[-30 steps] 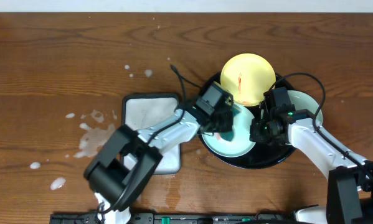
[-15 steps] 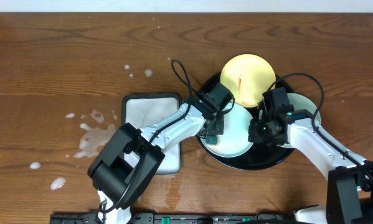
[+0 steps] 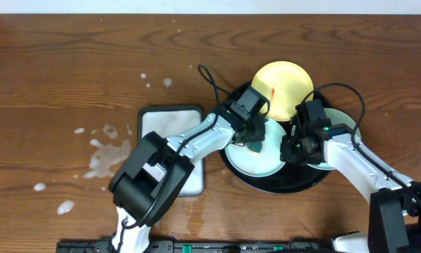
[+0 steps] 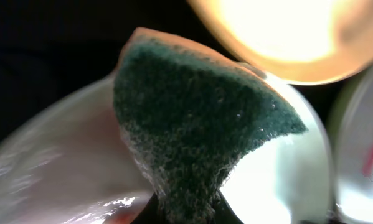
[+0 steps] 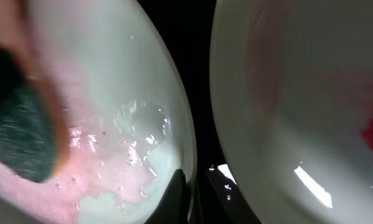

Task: Clean dirty plates on tray and stack at the side
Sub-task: 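Scrub the green plate surface with the sponge in left gripper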

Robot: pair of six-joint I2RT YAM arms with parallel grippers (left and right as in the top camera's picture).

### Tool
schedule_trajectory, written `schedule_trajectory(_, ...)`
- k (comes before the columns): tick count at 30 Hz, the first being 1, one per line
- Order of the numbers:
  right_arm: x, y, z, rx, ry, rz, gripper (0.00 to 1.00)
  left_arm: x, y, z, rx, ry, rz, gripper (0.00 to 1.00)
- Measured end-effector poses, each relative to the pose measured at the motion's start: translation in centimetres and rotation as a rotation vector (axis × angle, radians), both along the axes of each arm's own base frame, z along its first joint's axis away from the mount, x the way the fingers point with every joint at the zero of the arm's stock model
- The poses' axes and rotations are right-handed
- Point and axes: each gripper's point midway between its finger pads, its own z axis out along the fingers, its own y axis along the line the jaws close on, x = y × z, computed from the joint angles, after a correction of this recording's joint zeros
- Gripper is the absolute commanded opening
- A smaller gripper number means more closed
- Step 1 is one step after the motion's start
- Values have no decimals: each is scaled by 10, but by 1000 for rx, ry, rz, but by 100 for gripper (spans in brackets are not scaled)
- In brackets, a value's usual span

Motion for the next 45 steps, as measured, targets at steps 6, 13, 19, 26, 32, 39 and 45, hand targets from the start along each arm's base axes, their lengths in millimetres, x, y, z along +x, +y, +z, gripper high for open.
schedule_trajectory(6, 1, -2, 0, -13, -3, -3, 1, -11, -27, -3, -95, 59, -52, 9)
schedule_trajectory(13, 1, -5, -1, -27, -7, -5, 1, -37, -36, -4, -125, 150, -120, 9)
schedule_trajectory(19, 0, -3, -1, -19, -2, -3, 1, -56, -14, -7, -7, 246, -118, 8)
schedule_trajectory(26, -1, -2, 0, -9, 2, -1, 1, -58, 64, -8, 350, 286, 13, 8)
schedule_trajectory(32, -2, 10, 2, 55, 11, 12, 1, -28, 92, -5, 450, 207, 109, 8)
schedule_trajectory(39, -1, 9, 2, 51, 7, 9, 1, -9, 56, -4, 277, 141, 77, 10)
schedule_trajectory(45, 1, 4, 2, 25, -2, 4, 1, -16, 6, -1, 138, 106, -16, 12)
